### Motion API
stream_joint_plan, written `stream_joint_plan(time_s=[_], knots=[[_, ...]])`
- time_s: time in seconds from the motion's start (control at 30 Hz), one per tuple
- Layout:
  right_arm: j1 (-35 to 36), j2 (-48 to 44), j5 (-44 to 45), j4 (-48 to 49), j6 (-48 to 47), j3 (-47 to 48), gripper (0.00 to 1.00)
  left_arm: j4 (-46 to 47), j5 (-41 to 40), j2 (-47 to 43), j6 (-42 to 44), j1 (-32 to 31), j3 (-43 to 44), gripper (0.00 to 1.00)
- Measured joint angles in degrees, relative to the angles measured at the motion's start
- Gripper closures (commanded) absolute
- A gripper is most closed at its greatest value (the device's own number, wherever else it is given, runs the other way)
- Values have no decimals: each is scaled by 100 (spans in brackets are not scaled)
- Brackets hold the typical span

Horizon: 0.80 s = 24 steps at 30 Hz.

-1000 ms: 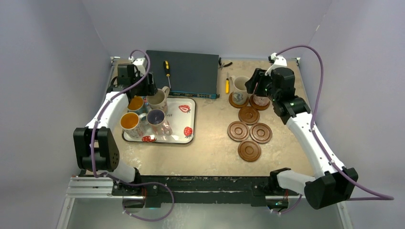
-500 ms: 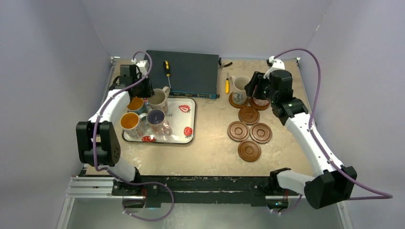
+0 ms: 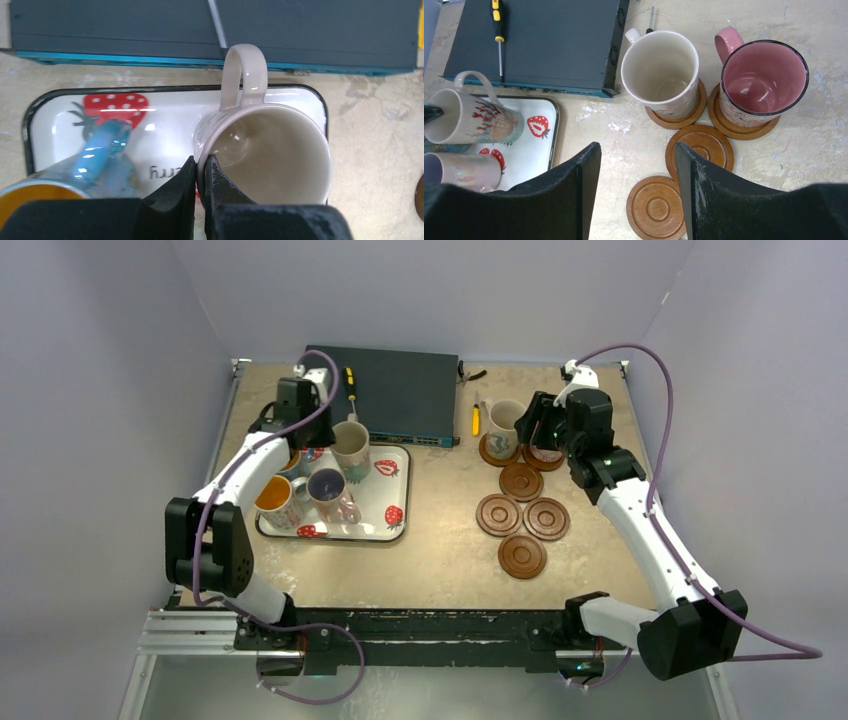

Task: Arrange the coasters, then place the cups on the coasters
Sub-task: Move the cup to the tray.

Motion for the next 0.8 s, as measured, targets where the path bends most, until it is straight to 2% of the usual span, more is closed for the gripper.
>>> stream_joint_plan(time_s=[0.1, 0.27, 0.47, 0.67, 0.8], knots=[[0, 0, 0, 0, 2, 0, 41, 0, -321, -44, -184, -542, -28, 100], [0, 0, -2, 0, 26, 0, 41, -33, -369, -48, -463, -929, -44, 100], [0, 0, -4, 0, 42, -2, 41, -35, -424, -44, -601, -955, -42, 61], [2, 2, -20, 2, 46, -28, 41, -17, -345, -44, -570, -957, -39, 47], [31, 15, -31, 11, 63, -31, 41, 2, -376, -33, -417, -960, -31, 44]])
